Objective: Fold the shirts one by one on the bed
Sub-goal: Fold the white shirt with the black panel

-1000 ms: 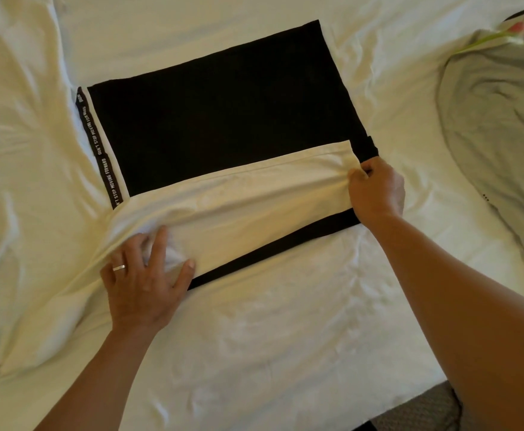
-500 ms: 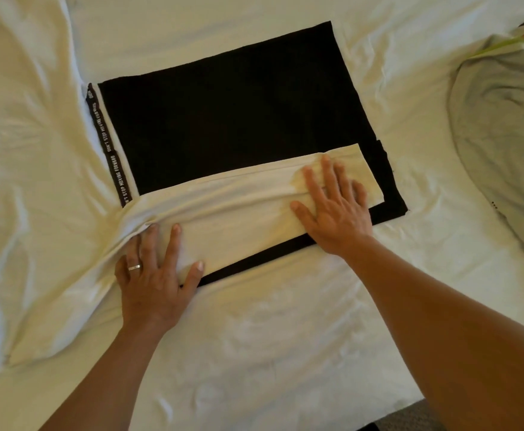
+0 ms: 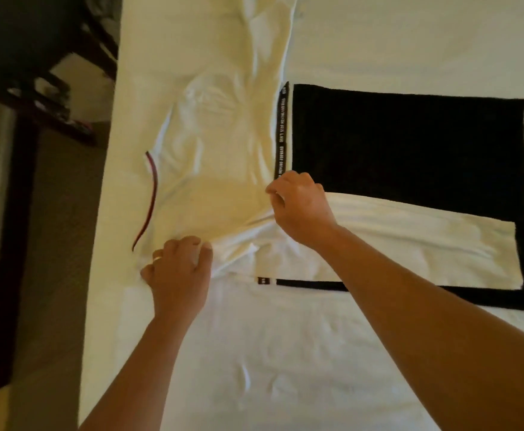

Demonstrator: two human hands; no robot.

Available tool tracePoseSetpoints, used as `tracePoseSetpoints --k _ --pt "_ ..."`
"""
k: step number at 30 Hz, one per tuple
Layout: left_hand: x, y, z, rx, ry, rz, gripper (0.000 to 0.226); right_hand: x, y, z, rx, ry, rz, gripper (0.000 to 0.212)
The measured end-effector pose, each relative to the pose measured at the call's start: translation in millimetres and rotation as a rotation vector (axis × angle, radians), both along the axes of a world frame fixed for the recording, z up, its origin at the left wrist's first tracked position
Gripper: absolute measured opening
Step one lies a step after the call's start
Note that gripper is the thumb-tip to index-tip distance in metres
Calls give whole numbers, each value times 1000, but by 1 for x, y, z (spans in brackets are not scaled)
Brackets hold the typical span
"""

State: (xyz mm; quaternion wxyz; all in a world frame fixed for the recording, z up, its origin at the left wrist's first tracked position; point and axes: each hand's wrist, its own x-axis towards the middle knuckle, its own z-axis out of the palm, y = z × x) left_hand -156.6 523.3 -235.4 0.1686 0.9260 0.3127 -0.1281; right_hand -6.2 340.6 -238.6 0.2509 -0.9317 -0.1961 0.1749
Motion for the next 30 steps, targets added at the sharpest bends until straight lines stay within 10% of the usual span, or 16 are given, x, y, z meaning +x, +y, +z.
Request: tracePoseSetpoints --k 9,21,26,30 --pt "7 33 -11 -220 46 32 13 40 26 -8 -268 217 134 14" --pt "15 53 -18 -162 7 -42 29 4 30 -19 -45 -396 92 20" --pt "7 54 -21 -202 -100 -116 31 -70 22 -21 73 -264 587 7" --pt "4 56 -18 -152 -128 -237 32 -92 17 -25 -80 -247 520 11"
